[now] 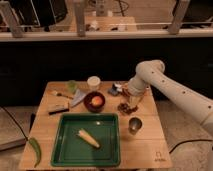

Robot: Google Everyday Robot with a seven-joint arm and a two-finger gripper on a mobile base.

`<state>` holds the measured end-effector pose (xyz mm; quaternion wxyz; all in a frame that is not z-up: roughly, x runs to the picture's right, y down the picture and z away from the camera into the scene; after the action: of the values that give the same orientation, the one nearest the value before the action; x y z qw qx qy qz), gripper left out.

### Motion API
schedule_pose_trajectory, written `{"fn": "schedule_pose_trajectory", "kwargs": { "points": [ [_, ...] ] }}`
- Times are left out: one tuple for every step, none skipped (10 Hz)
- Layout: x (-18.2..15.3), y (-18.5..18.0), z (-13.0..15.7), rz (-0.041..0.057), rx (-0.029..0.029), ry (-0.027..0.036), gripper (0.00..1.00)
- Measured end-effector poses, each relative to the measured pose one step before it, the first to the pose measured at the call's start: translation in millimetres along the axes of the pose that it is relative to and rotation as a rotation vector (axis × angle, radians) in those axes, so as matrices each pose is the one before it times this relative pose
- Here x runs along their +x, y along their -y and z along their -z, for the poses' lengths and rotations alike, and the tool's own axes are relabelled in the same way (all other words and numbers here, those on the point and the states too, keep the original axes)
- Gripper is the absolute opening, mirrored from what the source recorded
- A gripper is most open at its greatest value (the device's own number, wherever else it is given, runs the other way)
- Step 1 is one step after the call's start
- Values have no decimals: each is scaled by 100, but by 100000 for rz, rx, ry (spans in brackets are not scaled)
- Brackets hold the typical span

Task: Place grapes in tray

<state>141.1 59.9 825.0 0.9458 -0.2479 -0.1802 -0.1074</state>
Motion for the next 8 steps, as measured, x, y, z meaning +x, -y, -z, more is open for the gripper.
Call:
{"fn": "schedule_pose_trajectory", "kwargs": {
  "points": [
    [244, -14, -556, -734, 422, 674, 80],
    [289, -112, -723, -526, 253, 729, 80],
    [200, -85, -602, -314, 113, 690, 80],
    [206, -132, -936, -289, -167, 942, 80],
    [178, -112, -796, -254, -472, 573, 80],
    [208, -102, -912, -353, -832, 586, 80],
    [105, -27, -592, -142, -801, 363, 80],
    [245, -176, -732, -295, -1594, 365, 80]
  ]
}}
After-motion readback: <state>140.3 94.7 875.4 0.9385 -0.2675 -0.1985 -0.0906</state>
